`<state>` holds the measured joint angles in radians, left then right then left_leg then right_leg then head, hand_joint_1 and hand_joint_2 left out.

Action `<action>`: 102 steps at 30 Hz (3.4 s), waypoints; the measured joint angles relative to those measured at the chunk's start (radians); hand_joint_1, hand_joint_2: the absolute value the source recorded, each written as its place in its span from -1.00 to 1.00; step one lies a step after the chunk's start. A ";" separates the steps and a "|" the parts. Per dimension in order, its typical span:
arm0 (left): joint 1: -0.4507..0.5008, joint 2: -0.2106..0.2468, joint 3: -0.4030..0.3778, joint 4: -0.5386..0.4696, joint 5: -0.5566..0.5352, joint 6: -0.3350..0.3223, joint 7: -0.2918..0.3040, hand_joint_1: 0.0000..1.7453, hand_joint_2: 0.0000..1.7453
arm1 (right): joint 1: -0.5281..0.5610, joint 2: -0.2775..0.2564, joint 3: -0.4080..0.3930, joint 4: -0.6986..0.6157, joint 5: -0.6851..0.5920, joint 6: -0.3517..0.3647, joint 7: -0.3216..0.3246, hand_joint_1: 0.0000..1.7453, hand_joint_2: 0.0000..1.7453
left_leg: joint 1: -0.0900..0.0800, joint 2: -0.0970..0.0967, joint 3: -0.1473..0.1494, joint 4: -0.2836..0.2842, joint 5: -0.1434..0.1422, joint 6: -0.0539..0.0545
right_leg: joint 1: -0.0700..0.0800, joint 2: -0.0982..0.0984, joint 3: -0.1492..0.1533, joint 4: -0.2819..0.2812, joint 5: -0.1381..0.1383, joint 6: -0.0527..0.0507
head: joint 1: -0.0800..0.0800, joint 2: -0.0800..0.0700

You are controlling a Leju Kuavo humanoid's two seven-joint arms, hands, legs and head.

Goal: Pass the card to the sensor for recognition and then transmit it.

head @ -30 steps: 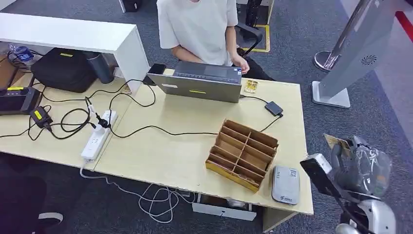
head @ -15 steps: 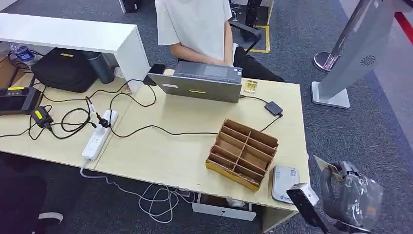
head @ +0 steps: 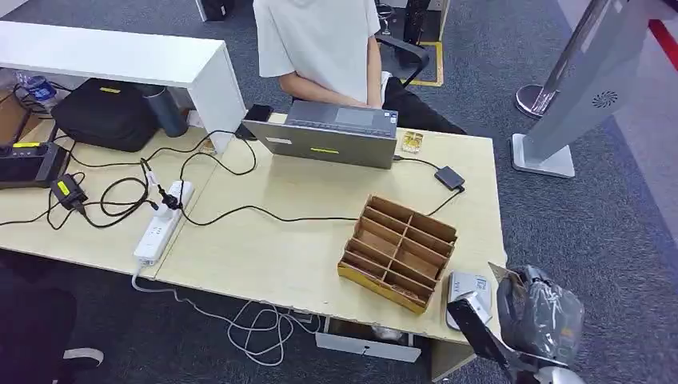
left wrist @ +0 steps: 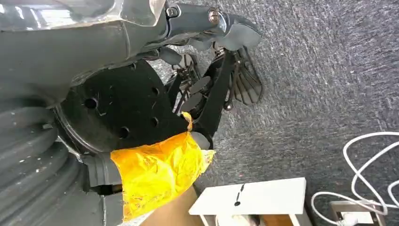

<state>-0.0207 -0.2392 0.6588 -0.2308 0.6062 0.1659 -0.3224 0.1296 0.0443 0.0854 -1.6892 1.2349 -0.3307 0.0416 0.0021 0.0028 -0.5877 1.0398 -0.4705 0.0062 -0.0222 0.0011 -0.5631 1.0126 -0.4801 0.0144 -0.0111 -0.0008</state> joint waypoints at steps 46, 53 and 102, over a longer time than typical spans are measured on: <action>0.001 0.004 0.000 0.000 -0.063 -0.008 0.037 -1.00 1.00 | -0.059 0.041 -0.048 0.360 -0.149 -0.044 -0.029 1.00 1.00 | 0.000 0.000 0.000 0.000 0.000 0.000 | 0.000 0.000 0.000 0.000 0.000 0.000 | 0.000 0.000; 0.001 0.005 0.000 0.000 -0.086 -0.007 0.035 -1.00 1.00 | -0.053 0.041 -0.049 0.254 -0.102 -0.050 -0.031 1.00 1.00 | 0.000 0.000 0.000 0.000 0.000 0.000 | 0.000 0.000 0.000 0.000 0.000 -0.001 | 0.000 0.000; 0.001 0.014 -0.009 0.000 -0.149 0.012 0.061 -1.00 1.00 | -0.560 -0.082 0.045 0.391 0.062 0.105 0.137 -1.00 1.00 | 0.000 -0.002 -0.003 0.000 0.005 -0.001 | 0.000 -0.001 -0.003 0.001 0.005 0.000 | 0.000 0.000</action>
<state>-0.0202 -0.2247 0.6497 -0.2304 0.4574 0.1778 -0.2613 -0.4300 -0.0382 0.1305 -1.2986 1.2970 -0.2255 0.1785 0.0023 0.0008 -0.5906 1.0399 -0.4651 0.0054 -0.0220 -0.0002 -0.5659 1.0132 -0.4753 0.0141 -0.0114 -0.0008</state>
